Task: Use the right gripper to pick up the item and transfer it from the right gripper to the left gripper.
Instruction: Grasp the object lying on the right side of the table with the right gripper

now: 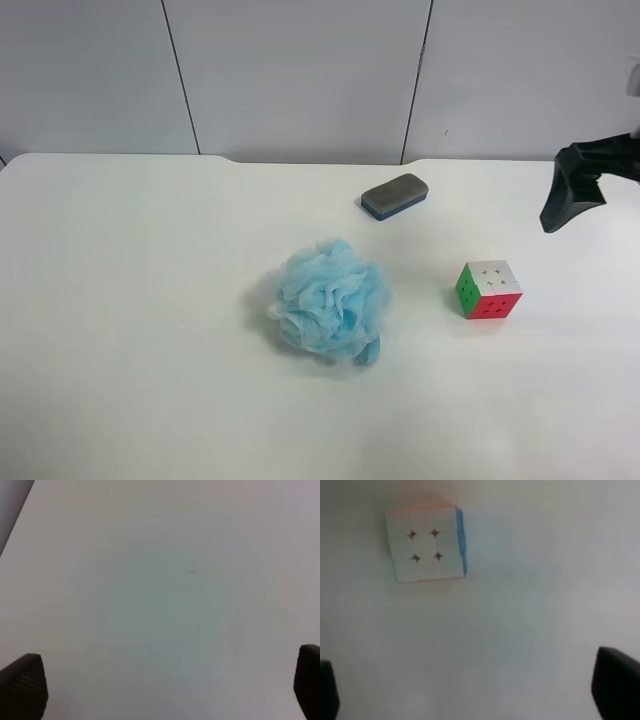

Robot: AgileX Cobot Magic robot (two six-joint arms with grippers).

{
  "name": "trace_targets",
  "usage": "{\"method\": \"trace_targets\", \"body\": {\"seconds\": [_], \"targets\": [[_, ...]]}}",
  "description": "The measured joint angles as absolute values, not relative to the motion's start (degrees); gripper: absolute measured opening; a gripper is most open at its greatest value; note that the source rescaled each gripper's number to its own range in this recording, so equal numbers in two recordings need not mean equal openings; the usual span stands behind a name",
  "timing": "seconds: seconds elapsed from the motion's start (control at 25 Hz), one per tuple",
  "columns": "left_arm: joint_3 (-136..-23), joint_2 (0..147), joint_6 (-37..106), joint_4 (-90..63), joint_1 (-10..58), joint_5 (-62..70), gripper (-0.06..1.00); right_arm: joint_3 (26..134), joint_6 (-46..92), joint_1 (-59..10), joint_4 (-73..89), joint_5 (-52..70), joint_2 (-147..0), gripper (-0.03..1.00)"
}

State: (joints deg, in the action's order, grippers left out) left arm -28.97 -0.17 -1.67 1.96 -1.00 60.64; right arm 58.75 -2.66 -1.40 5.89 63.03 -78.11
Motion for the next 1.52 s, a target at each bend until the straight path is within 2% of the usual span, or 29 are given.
{"method": "trace_targets", "body": {"seconds": [0.64, 1.04, 1.52], "targets": [[-28.97, -0.17, -1.67, 1.96, -1.0, 60.64, 1.0, 59.9, -1.23, -1.4, 8.94, 53.47, -99.71, 1.0], [-28.97, -0.17, -1.67, 1.96, -1.0, 60.64, 1.0, 59.9, 1.01, -6.12, 7.96, 46.95, -104.98, 1.0], [-28.97, -0.17, -1.62, 1.96, -1.0, 60.64, 1.0, 59.9, 0.58, -6.18, 6.66, 45.04, -107.48, 1.0]]}}
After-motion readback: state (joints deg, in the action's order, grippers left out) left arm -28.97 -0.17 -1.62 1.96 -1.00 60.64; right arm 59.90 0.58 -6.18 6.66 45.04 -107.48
